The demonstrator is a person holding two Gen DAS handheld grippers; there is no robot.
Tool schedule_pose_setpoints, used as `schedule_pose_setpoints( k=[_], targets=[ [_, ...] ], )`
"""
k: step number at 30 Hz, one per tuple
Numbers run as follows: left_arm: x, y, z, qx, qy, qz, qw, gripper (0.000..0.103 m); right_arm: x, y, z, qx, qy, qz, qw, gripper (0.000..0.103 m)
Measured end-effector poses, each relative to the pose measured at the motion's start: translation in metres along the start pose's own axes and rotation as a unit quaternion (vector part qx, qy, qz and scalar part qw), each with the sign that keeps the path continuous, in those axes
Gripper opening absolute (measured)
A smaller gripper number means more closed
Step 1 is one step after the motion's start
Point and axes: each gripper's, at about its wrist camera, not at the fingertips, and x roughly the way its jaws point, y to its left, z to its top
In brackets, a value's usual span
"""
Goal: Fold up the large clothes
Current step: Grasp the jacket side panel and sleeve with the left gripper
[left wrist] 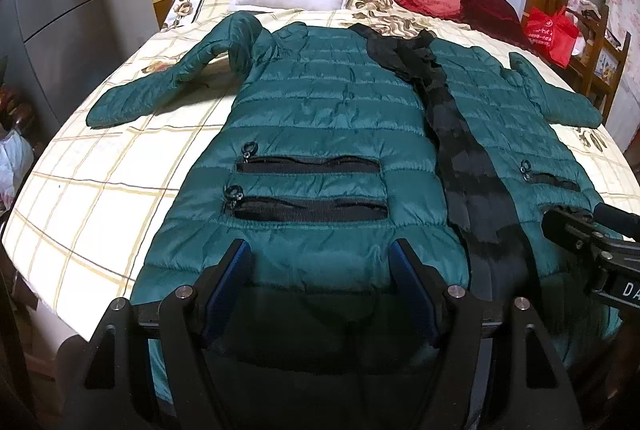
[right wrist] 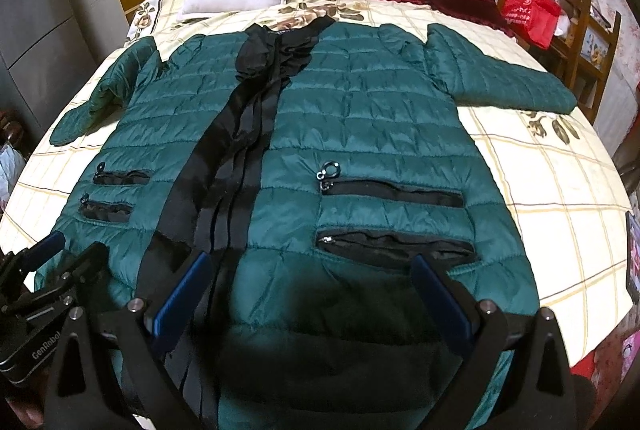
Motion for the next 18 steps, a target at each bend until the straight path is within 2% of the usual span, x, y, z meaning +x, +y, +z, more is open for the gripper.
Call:
schedule_pose_setpoints(
  k=[9, 14, 18],
  targets=[
    [0.012, 0.005, 0.033, 0.001, -0.010, 0.012, 0.9999, 0.071, 0.006, 0.006, 0.032, -0.010, -0.011, 0.008, 1.000, 0.102],
    [0.027, 0.013, 0.062, -0.005, -0.013, 0.026, 0.9996, 0.071, 0.020, 0.012, 0.067, -0.023, -0.013, 0.021, 0.999, 0.102],
    [0.042, 0.022, 0.084, -0.017, -0.013, 0.022, 0.9995, 0.071, 0.034, 0.019, 0.095, -0.032, -0.017, 0.029, 0.999, 0.102]
  ],
)
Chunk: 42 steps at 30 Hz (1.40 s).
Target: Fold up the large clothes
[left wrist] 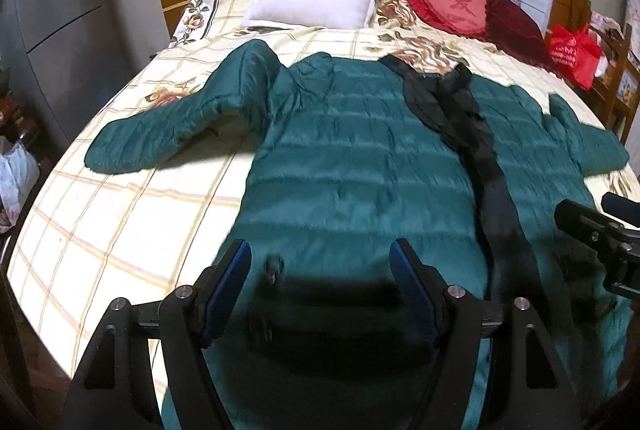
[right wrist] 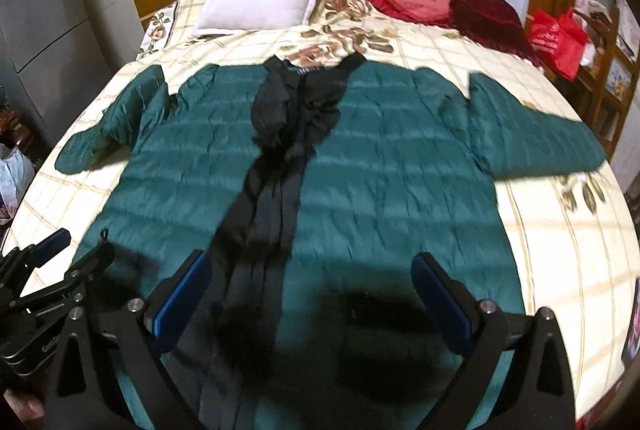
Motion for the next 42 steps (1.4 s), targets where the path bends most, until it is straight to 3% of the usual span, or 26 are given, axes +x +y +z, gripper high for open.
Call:
schedule_pose_setpoints(
  k=[12, 30, 37, 42],
  targets=[
    [0.043, 0.020, 0.051, -0.020, -0.006, 0.002, 0.9998, 0.071, 0.062, 0.016, 0.062, 0.004, -0.015, 0.014, 1.000, 0.102],
    [0.074, 0.056, 0.065, -0.046, 0.000, 0.017, 0.9988, 0.071, 0.114, 0.050, 0.083, -0.024, -0.003, 0.026, 0.999, 0.102],
    [0.070, 0.114, 0.066, -0.088, -0.006, 0.015, 0.9960, 0.071, 0.116, 0.060, 0.087, -0.040, -0.003, 0.029, 0.999, 0.102],
    [0.080, 0.195, 0.064, -0.187, 0.005, 0.051, 0.9811, 0.071, 0.117, 0.061, 0.086, -0.044, -0.002, 0.031, 0.999, 0.102]
  ],
)
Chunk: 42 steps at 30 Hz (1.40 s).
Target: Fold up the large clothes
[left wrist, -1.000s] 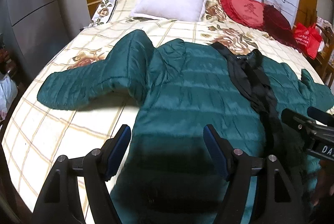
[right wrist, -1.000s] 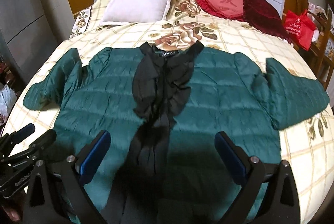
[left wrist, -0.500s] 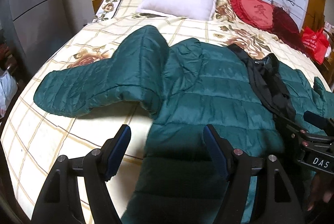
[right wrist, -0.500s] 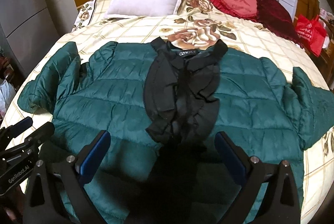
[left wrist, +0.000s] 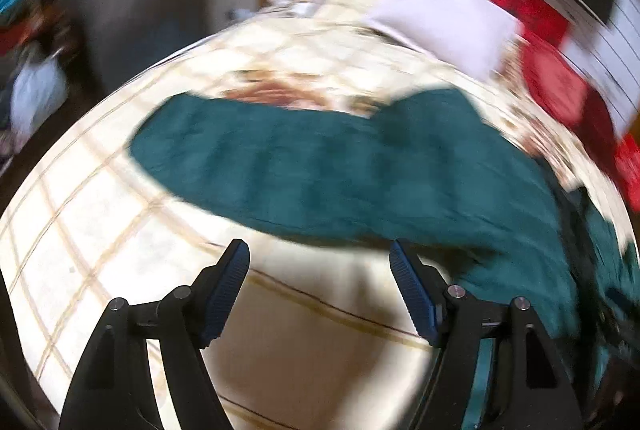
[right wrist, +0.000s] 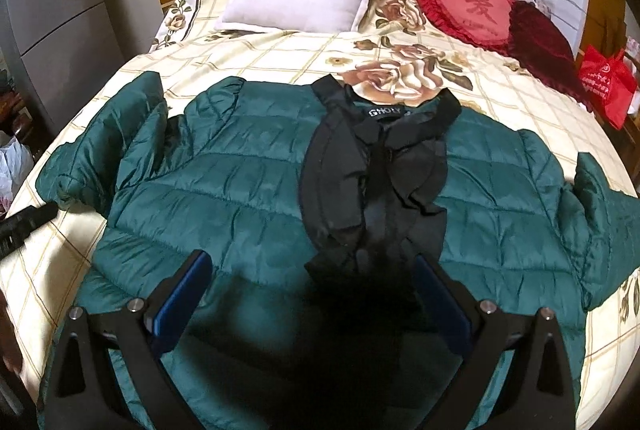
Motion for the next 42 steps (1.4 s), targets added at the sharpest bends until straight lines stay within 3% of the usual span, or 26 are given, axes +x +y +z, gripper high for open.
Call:
schedule_pose_setpoints(
  k=[4, 10, 14, 20, 25, 27, 28, 29, 31, 36, 39, 42],
  targets=[
    [0.013, 0.045, 0.017, -0.065, -0.003, 0.026, 0.9976, 0.071, 0.005, 0.000, 0.001, 0.002, 0.004, 0.001, 1.000, 0.102],
    [0.044, 0.104, 0.035, -0.158, 0.010, 0.051, 0.9861, 0.071, 0.017, 0.000, 0.007, -0.003, 0.008, -0.007, 1.000, 0.102],
    [0.062, 0.118, 0.036, -0.192, 0.021, 0.070, 0.9786, 0.071, 0.026, -0.002, 0.011, 0.000, 0.014, -0.011, 1.000, 0.102],
    [0.072, 0.130, 0.042, -0.240, -0.006, 0.077, 0.9676, 0.071, 0.030, 0.002, 0.010, -0.006, 0.021, -0.006, 1.000, 0.102],
    [0.079, 0.130, 0.050, -0.243, -0.013, 0.071, 0.9675, 0.069, 0.029, 0.004, 0.010, -0.009, 0.020, -0.006, 1.000, 0.102],
    [0.083, 0.128, 0.053, -0.237, -0.015, 0.052, 0.9700, 0.053, 0.030, 0.004, 0.010, -0.011, 0.022, -0.008, 1.000, 0.102],
    [0.085, 0.128, 0.055, -0.237, -0.012, 0.047, 0.9703, 0.036, 0.030, 0.004, 0.010, -0.012, 0.023, -0.009, 1.000, 0.102],
    [0.086, 0.128, 0.056, -0.239, -0.008, 0.043, 0.9700, 0.026, 0.031, 0.004, 0.010, -0.013, 0.026, -0.010, 1.000, 0.102],
    [0.081, 0.131, 0.056, -0.244, -0.017, 0.046, 0.9685, 0.016, 0.031, 0.003, 0.009, -0.011, 0.029, -0.011, 0.999, 0.102],
    [0.052, 0.125, 0.061, -0.230, -0.051, 0.033, 0.9713, 0.010, 0.032, -0.003, 0.009, -0.005, 0.030, -0.015, 0.999, 0.102],
    [0.024, 0.110, 0.069, -0.212, -0.069, -0.012, 0.9747, 0.010, 0.031, -0.008, 0.010, -0.005, 0.030, -0.023, 0.999, 0.102],
    [-0.007, 0.082, 0.075, -0.181, -0.083, -0.080, 0.9767, 0.009, 0.025, -0.015, 0.009, -0.003, 0.027, -0.033, 0.999, 0.102]
  ],
)
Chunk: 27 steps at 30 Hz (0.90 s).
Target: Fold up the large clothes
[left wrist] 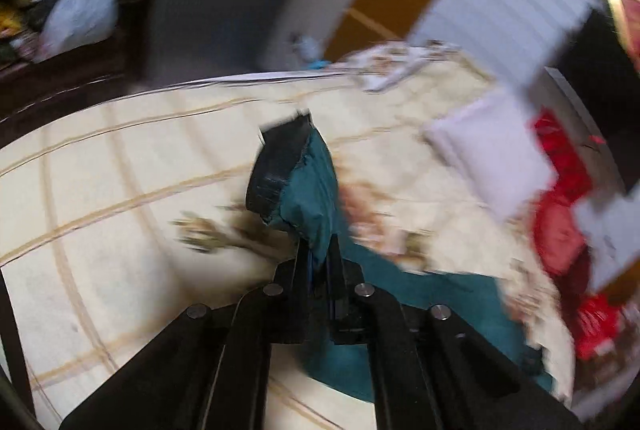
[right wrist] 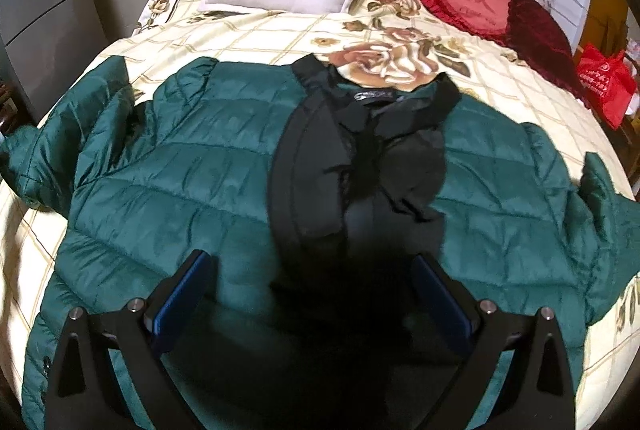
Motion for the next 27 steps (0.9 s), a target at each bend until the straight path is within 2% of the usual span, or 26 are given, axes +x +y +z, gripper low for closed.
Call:
schedule_pose_setpoints(
  k=[2, 5, 8, 12, 19, 23, 27],
  targets=[
    [-0.018, -0.029, -0.007, 0.024, 0.001, -0.044, 0.9987, 0.010, -0.004, -0.007, -0.001, 0.007, -0.001, -0.001, 1.000, 0.102],
    [-0.041, -0.079, -0.026, 0.070, 0.010, -0.103, 0.9921, 0.010, -0.009, -0.017, -0.003, 0.018, -0.002, -0.005, 1.000, 0.102],
    [-0.054, -0.120, -0.049, 0.112, 0.026, -0.135, 0.9841, 0.011, -0.016, -0.027, -0.006, 0.025, -0.003, -0.009, 1.000, 0.102],
    [-0.054, -0.172, -0.094, 0.160, 0.068, -0.168, 0.9704, 0.013, -0.026, -0.042, -0.011, 0.033, -0.008, -0.019, 0.999, 0.102],
    [-0.023, -0.227, -0.171, 0.205, 0.131, -0.166, 0.9555, 0.014, -0.041, -0.074, -0.025, 0.046, -0.010, -0.037, 0.998, 0.102],
    [-0.001, -0.243, -0.209, 0.227, 0.160, -0.151, 0.9487, 0.014, -0.045, -0.091, -0.035, 0.056, -0.009, -0.041, 0.998, 0.102],
    [0.021, -0.249, -0.240, 0.227, 0.194, -0.143, 0.9437, 0.014, -0.045, -0.102, -0.040, 0.062, -0.007, -0.035, 0.997, 0.102]
  ],
)
